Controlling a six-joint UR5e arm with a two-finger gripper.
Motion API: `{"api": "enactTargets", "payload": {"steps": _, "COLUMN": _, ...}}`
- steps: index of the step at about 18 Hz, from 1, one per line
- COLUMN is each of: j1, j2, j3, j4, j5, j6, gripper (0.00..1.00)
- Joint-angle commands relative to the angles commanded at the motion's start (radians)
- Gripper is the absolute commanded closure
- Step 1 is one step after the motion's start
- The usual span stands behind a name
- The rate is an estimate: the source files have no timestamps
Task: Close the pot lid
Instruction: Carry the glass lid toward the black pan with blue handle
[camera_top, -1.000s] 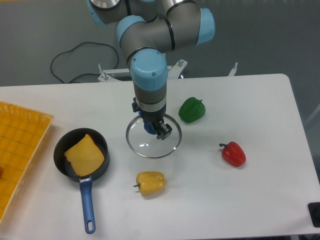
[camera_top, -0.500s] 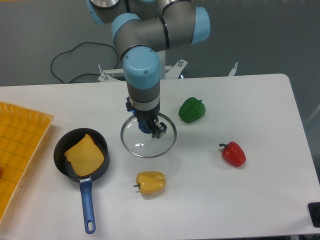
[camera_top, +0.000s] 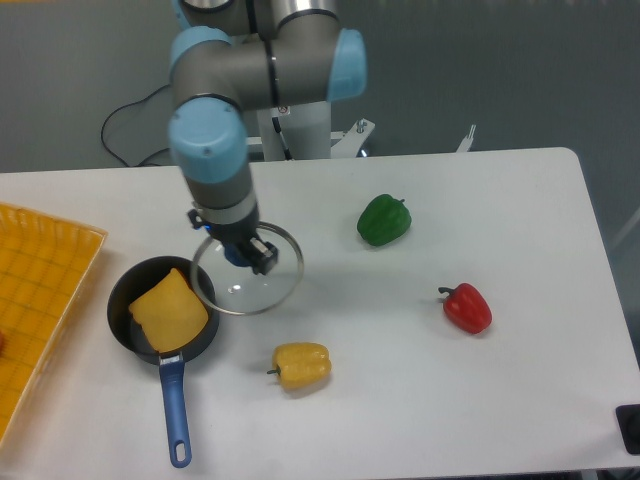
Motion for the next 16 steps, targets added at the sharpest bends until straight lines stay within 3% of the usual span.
{"api": "enactTargets", "payload": {"steps": 5, "j1": -0.052, "j2": -0.055, "j3": 0.023, "j4": -0.011, "j5": 0.041, "j6": -0.035, "gripper": 0.51}}
{"api": "enactTargets", "payload": {"steps": 8, "j1": -0.061, "j2": -0.061, "j3": 0.044, "j4": -0.055, "j5": 0.040, "j6": -0.037, "gripper": 0.51}}
{"api": "enactTargets", "payload": {"steps": 16, "j1": -0.098, "j2": -0.106, "j3": 0.066, "j4": -0.040, "j5": 0.025, "j6": -0.097, "gripper": 0.51}}
